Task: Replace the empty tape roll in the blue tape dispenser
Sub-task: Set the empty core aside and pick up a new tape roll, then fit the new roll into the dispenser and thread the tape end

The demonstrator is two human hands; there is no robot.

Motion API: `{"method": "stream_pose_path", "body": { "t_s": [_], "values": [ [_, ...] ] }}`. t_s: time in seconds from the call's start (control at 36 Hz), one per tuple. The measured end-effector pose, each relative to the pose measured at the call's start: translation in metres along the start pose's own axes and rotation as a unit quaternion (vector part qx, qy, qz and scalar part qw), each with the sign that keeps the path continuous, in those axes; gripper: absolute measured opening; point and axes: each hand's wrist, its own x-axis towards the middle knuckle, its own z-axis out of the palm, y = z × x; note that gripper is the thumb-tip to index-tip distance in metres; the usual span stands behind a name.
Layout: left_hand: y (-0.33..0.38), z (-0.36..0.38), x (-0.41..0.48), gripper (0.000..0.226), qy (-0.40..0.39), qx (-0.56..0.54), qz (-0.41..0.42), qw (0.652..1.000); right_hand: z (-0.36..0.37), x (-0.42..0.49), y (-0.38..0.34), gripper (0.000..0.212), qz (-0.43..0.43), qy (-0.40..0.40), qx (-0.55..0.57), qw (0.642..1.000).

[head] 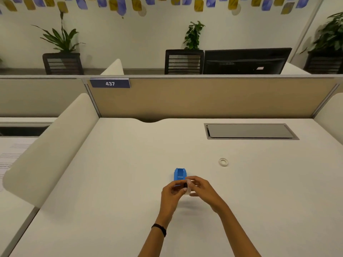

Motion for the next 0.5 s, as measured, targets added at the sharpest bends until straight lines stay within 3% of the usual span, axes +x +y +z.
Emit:
{"method": "stream_pose_path", "body": {
  "t_s": [0.14, 0.28, 0.42, 0.5],
  "values": [
    [0.001, -0.013, 0.025, 0.025, -0.006, 0.02, 0.003, 1.0, -0.004, 0.025, -0.01, 0.027, -0.01, -0.003, -0.014, 1.0],
    [-0.001, -0.032, 0.049, 0.039, -0.019, 0.107, 0.005, 0.994, -0.004, 0.053, -0.012, 0.029, -0.025, 0.041, -0.059, 0.997],
    [-0.003, -0.048, 0.07, 0.076, -0.183, 0.208, -0.051, 0.96, 0.001, 0.075, -0.008, 0.029, -0.057, 0.054, -0.076, 0.994],
    [-0.006, -0.05, 0.079, 0.097, -0.241, 0.26, -0.083, 0.931, 0.003, 0.084, 0.0, 0.029, -0.077, 0.037, -0.107, 0.991]
  ]
}}
